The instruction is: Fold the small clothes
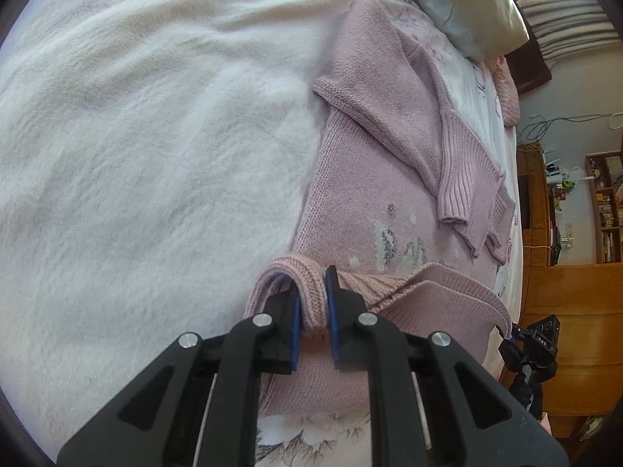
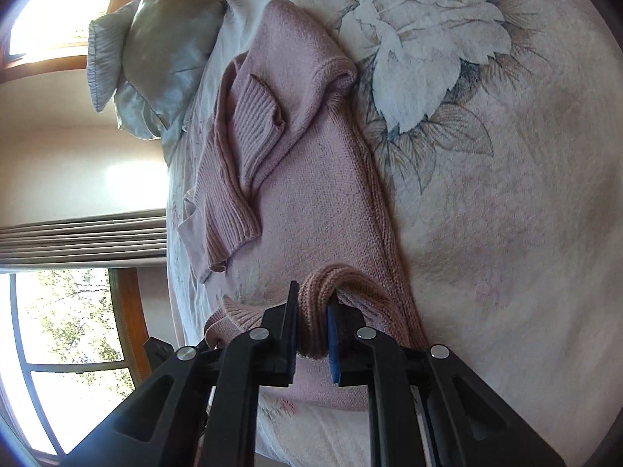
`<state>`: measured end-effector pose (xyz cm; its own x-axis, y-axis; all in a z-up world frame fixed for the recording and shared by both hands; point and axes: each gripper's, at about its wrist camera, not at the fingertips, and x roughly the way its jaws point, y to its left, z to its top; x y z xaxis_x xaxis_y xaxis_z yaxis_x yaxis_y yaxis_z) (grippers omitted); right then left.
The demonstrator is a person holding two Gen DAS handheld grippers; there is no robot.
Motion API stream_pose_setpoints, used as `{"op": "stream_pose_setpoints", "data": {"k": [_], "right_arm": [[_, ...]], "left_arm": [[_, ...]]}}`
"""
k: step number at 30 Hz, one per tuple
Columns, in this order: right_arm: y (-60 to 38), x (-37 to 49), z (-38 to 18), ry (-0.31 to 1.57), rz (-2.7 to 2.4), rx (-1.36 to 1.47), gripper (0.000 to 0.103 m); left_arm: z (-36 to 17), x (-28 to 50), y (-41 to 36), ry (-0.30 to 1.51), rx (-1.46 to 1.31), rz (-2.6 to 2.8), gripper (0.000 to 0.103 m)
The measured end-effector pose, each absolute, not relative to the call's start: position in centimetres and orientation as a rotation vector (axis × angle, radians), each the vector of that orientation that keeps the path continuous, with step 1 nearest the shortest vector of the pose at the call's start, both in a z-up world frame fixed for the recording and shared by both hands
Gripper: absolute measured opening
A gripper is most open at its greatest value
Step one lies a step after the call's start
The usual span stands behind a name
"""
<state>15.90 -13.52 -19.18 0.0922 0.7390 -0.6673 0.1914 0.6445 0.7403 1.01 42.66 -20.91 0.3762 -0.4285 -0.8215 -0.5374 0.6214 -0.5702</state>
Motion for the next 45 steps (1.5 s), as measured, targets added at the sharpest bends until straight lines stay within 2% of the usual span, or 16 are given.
{"op": "stream_pose_setpoints", "data": {"k": [4,5,6,7,10,13,15,24,26,28,29,30,36,41,44,45], "right_arm": [[-14.4,16.1,-19.7,1.467,0.479,0.871,0.026],[-14.7,16.2,-19.5,1.457,0.465,0.864,0.041],[-15.1,16.1,-19.1,1.446,0.447,0.848,0.061],[-15.6,16.1,-18.7,1.433,0.438,0.838,0.066],[-16.6,15.9,-17.0,1.397,0.444,0.792,0.065],[-16.1,15.4,-14.7,1.358,0.465,0.660,0.065],[-15.3,15.1,-13.5,1.347,0.482,0.559,0.065],[-10.9,13.9,-13.1,1.362,0.521,0.253,0.065],[-10.2,13.9,-13.2,1.362,0.532,0.215,0.065],[-9.7,14.0,-13.3,1.357,0.538,0.177,0.065],[-9.4,14.1,-13.3,1.354,0.539,0.159,0.065],[-9.1,14.3,-13.3,1.349,0.543,0.140,0.065],[-7.3,16.2,-13.8,1.323,0.556,0.053,0.065],[-6.1,17.7,-14.9,1.339,0.589,0.029,0.064],[-4.8,18.3,-15.9,1.359,0.600,-0.039,0.064],[-4.5,18.5,-16.3,1.368,0.604,-0.055,0.064]], "left_arm": [[-20.5,1.0,43.6,1.225,-1.026,0.076,0.016],[-20.1,0.8,44.0,1.210,-1.040,0.079,0.023],[-19.5,0.5,44.3,1.181,-1.050,0.088,0.035],[-18.8,0.0,44.9,1.143,-1.059,0.102,0.039],[-16.9,-0.9,45.8,1.083,-1.035,0.124,0.042],[-15.4,-0.6,45.0,1.111,-0.882,0.115,0.043],[-15.2,0.2,43.7,1.150,-0.761,0.101,0.047],[-18.9,3.8,40.2,1.306,-0.501,0.085,0.050],[-19.4,4.1,40.2,1.318,-0.496,0.095,0.044],[-19.4,4.2,40.0,1.316,-0.495,0.078,0.030],[-19.2,4.2,39.9,1.309,-0.483,0.070,0.018],[-18.8,4.2,39.6,1.297,-0.467,0.061,0.015],[-16.8,3.4,39.0,1.226,-0.469,0.000,0.014],[-17.7,3.7,39.0,1.249,-0.464,0.014,0.014],[-18.8,4.3,38.8,1.275,-0.484,0.029,0.018],[-19.2,4.5,38.8,1.288,-0.484,0.036,0.023]]}}
